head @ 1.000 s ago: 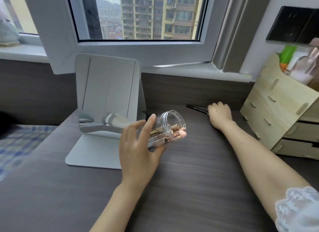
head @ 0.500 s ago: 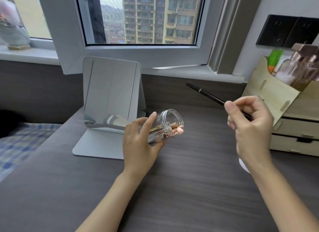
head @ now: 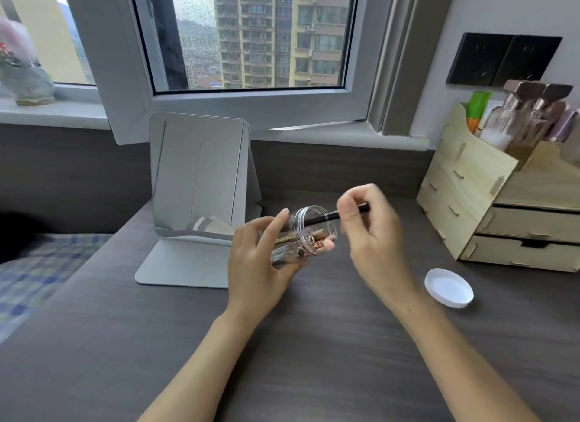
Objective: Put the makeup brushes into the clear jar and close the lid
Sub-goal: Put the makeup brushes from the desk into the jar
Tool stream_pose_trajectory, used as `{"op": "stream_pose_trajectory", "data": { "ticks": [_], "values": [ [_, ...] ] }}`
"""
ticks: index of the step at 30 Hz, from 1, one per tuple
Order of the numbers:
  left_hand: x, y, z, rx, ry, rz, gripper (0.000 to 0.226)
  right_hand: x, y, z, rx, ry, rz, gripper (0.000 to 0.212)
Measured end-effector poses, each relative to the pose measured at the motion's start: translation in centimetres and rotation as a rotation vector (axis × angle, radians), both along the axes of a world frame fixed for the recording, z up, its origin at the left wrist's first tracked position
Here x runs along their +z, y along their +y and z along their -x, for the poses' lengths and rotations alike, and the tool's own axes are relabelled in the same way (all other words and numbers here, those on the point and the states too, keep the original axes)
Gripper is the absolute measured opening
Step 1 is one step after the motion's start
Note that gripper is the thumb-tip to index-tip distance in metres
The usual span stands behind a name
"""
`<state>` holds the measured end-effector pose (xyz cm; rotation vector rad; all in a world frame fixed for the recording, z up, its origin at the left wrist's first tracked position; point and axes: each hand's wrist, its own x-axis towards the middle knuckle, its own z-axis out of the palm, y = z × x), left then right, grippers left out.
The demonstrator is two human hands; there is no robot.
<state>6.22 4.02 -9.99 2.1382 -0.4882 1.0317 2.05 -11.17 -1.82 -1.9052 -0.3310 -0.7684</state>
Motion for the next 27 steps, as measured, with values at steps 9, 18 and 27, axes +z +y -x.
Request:
{"op": "stream_pose_trajectory", "data": {
  "ticks": [9,18,27],
  "values": [
    [0.0,0.3,-0.3,0.006,0.017,0.015,0.081,-1.7,1.4,-0.3,-0.174,0.016,0.167,0.011],
    [0.1,0.2,0.0,0.018,-0.003,-0.016,0.079,-2.2,0.1,0.4,-0.170,-0.019,0.626,0.028],
    [0.1,0.4,0.1,0.005,0.037,0.012,0.084,-5.2,-12.2,2.2,-0.621,0.667,0.675,0.070]
  ]
}}
